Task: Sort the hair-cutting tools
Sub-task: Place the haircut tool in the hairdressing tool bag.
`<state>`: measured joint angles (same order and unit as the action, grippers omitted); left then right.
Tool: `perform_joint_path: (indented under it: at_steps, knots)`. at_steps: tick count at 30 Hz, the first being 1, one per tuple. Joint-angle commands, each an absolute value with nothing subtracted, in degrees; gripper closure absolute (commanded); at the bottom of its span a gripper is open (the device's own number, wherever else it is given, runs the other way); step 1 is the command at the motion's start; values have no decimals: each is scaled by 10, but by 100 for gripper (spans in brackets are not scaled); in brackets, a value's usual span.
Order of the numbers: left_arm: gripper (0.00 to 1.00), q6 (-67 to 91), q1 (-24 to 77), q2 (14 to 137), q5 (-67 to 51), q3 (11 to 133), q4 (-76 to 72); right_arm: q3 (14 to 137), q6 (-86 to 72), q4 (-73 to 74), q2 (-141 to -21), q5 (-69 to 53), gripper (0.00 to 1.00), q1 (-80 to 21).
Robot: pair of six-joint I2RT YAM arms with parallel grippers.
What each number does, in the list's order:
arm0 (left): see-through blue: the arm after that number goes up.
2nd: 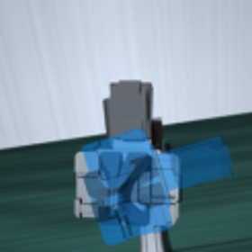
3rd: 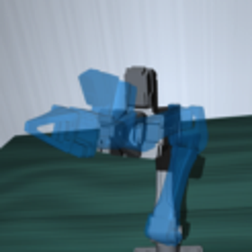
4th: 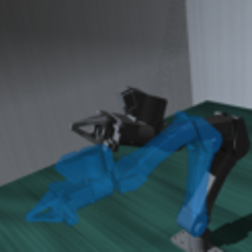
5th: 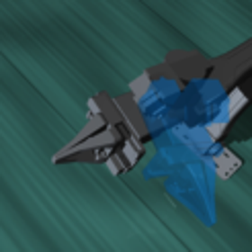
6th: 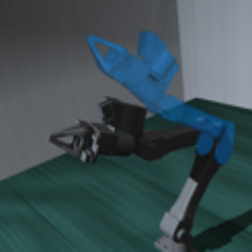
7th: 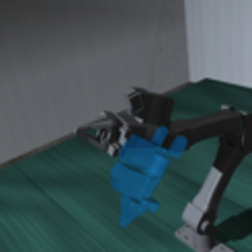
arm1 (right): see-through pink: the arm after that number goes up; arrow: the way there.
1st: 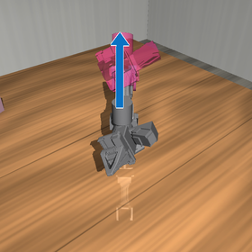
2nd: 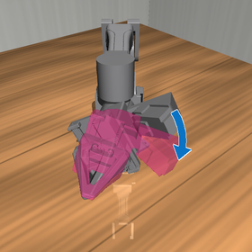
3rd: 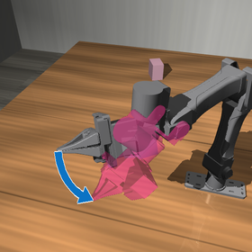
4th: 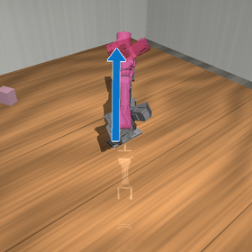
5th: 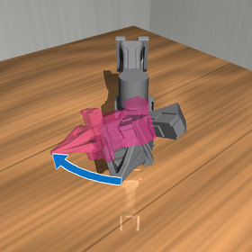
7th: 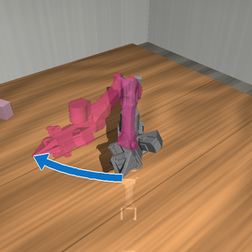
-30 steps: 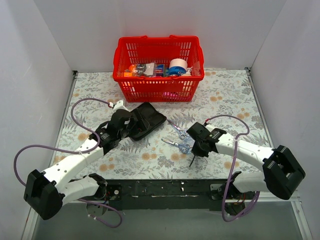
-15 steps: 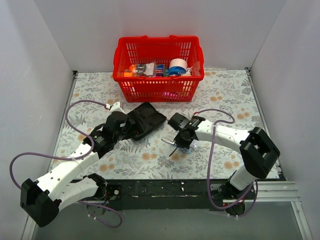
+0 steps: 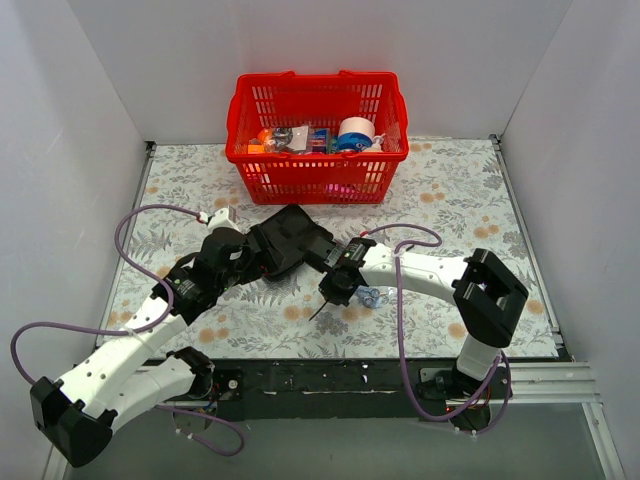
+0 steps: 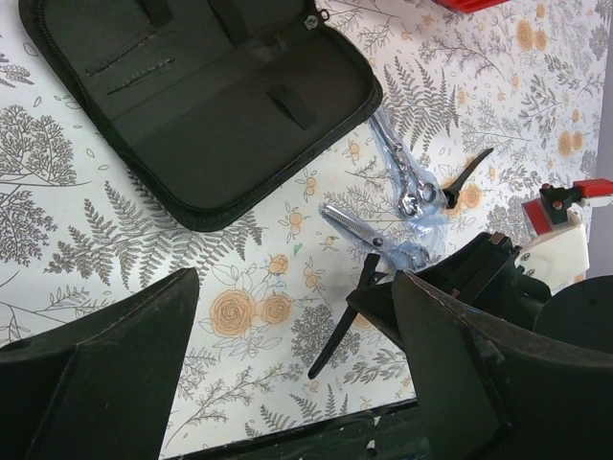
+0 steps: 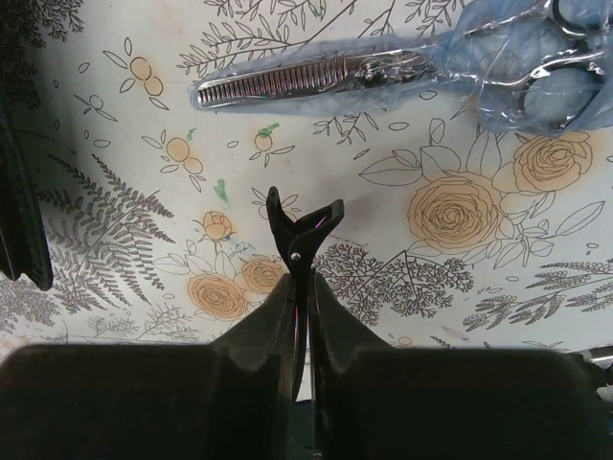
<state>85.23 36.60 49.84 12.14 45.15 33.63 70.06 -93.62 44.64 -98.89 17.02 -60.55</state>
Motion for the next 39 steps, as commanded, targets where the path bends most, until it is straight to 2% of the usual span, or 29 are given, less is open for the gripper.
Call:
perform_joint_path:
  at_steps: [1, 4, 8, 14, 15, 19, 22, 23, 24, 26, 27, 31, 35, 39]
  knots:
    - [17, 843, 367, 487, 135, 474, 361, 706, -974, 463, -1000, 185, 84, -610]
    - [17, 843, 367, 488, 134, 474, 363, 706, -974, 462, -1006, 179, 78, -611]
    - [17, 843, 367, 490, 134, 475, 367, 703, -972, 456, -1012, 172, 77, -613]
    - [17, 846, 367, 491, 132, 480, 373, 722, -950, 474, -1008, 191, 70, -614]
    - [17, 847, 367, 490, 132, 482, 374, 729, -941, 482, -1003, 206, 65, -616]
    - [17, 849, 367, 492, 133, 486, 375, 751, -819, 497, -960, 292, 58, -619]
    - [16, 849, 367, 494, 132, 489, 374, 709, -644, 415, -904, 309, 52, -619]
    - [16, 849, 367, 497, 134, 490, 374, 695, -542, 390, -887, 307, 49, -619]
    - [16, 847, 367, 497, 134, 490, 375, 681, -492, 334, -870, 302, 43, -618]
    - [16, 846, 367, 498, 140, 497, 377, 656, -393, 303, -836, 268, 38, -618]
    - [16, 845, 367, 497, 141, 497, 376, 657, -288, 297, -831, 251, 36, -618]
    - [15, 841, 367, 493, 142, 508, 378, 685, -121, 355, -852, 138, 32, -618]
    - [12, 824, 367, 482, 132, 511, 370, 687, -21, 388, -874, 98, 33, -618]
    - [11, 800, 367, 472, 113, 516, 357, 633, 72, 343, -862, 98, 44, -617]
